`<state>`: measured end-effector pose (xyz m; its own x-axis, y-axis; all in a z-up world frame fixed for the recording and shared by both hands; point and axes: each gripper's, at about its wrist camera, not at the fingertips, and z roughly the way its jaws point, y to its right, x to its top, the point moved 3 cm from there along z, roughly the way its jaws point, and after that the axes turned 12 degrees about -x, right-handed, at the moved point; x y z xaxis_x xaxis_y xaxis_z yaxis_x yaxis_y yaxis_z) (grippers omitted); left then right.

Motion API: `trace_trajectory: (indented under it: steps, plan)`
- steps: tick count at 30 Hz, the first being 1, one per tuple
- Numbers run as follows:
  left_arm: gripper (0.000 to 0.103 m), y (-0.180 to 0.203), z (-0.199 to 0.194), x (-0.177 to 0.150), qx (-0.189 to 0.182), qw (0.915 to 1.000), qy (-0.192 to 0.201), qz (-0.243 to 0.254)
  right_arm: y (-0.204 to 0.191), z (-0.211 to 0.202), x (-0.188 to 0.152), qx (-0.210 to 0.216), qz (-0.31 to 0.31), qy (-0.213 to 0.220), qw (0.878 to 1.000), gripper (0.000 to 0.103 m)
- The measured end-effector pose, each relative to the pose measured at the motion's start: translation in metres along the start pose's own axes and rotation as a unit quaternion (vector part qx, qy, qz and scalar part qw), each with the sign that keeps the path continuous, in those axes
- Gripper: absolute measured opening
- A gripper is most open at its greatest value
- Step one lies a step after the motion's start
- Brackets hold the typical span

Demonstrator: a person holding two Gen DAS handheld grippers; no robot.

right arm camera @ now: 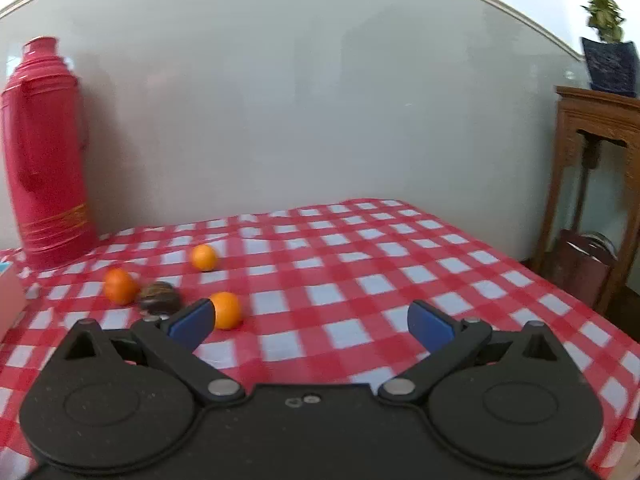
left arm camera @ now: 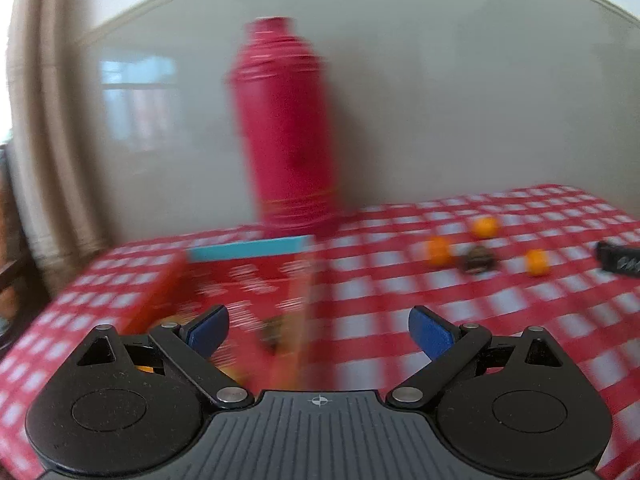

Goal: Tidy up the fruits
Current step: 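Move the left tool toward a mandarin beside the dark fruit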

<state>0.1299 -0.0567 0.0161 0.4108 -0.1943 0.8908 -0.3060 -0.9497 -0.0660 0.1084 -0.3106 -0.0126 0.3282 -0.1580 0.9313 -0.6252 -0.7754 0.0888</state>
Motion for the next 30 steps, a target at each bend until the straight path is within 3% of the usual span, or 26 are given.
trace_trajectory:
  steps: [7, 12, 17, 20, 23, 26, 30]
  plan:
    - [0.096, 0.071, 0.049, 0.027, -0.070, 0.9967, -0.036, 0.020, 0.039, 0.017, -0.006, -0.049, 0.017, -0.019, 0.998, 0.097]
    - [0.095, 0.102, 0.083, 0.036, -0.088, 0.9944, -0.049, 0.032, 0.059, 0.025, -0.010, -0.073, 0.028, -0.031, 0.996, 0.097]
    - [0.095, 0.133, 0.110, 0.040, -0.100, 0.9917, -0.036, 0.073, 0.076, 0.028, -0.013, -0.076, 0.035, -0.032, 0.996, 0.097]
    - [0.082, 0.149, 0.126, 0.043, -0.108, 0.9894, -0.036, 0.091, 0.086, 0.028, -0.012, -0.076, 0.049, -0.034, 0.995, 0.097]
    - [0.078, 0.158, 0.144, 0.044, -0.114, 0.9884, -0.046, 0.089, 0.093, 0.029, -0.012, -0.067, 0.063, -0.038, 0.995, 0.097]
    - [0.065, 0.163, 0.155, 0.045, -0.132, 0.9867, -0.051, 0.081, 0.095, 0.028, -0.010, -0.061, 0.070, -0.035, 0.995, 0.097]
    - [0.065, 0.169, 0.170, 0.043, -0.140, 0.9852, -0.060, 0.079, 0.095, 0.028, -0.009, -0.050, 0.072, -0.033, 0.996, 0.097]
